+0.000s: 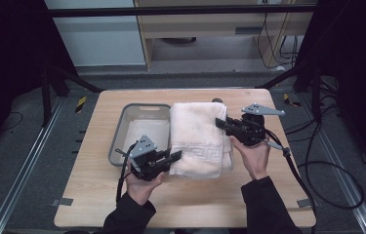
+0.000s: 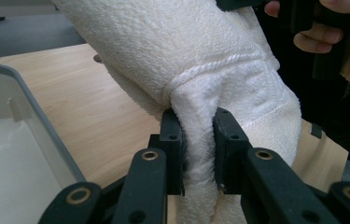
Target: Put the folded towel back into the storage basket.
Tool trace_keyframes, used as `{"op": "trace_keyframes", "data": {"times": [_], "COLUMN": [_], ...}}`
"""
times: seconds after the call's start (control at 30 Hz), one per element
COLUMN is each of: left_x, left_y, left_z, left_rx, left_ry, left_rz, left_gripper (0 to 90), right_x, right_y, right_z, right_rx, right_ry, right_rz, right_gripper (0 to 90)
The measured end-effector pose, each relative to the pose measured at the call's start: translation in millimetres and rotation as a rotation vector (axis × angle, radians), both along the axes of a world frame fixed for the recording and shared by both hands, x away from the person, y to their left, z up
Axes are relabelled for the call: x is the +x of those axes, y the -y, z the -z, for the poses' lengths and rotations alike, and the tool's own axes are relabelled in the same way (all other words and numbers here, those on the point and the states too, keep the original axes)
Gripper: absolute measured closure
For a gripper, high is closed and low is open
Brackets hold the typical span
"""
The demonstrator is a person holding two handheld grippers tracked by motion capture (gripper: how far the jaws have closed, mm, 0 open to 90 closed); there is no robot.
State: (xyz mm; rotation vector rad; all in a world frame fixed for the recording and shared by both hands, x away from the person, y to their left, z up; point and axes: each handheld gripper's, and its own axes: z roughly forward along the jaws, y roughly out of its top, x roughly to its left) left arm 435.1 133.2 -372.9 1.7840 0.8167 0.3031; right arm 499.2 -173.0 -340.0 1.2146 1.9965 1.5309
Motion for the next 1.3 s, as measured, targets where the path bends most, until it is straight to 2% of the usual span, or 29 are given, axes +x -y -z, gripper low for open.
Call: {"op": "trace_keyframes", "data": {"times": [0.4,0.57,0.8,1.3], "left_x": [0.2,1.2,3.5,4.9], "left_y": [-19.8,-30.6,-42.8,-60.9], "left_z": [-14.0,-16.2,-22.0,-30.2], "left_rx": [-0.03,-0.032,-0.059,-0.087], "left_ry": [0.016,0.02,0.031,0.054], "left_rz": [-0.028,-0.05,-0.064,-0.09], "left_gripper": [75.3,75.3,75.4,75.4], "right_x": [4.2,7.1,10.5,16.2], "right_y": [-19.1,-31.1,-43.5,-63.7], "right_z": [-20.2,-23.5,-32.8,-49.1], "right_rx": [-0.002,-0.001,-0.004,-0.016], "right_ry": [0.02,0.028,0.038,0.063], "right_rz": [-0.01,-0.02,-0.025,-0.037], "right_gripper": [72.4,72.4,72.4,72.4]}}
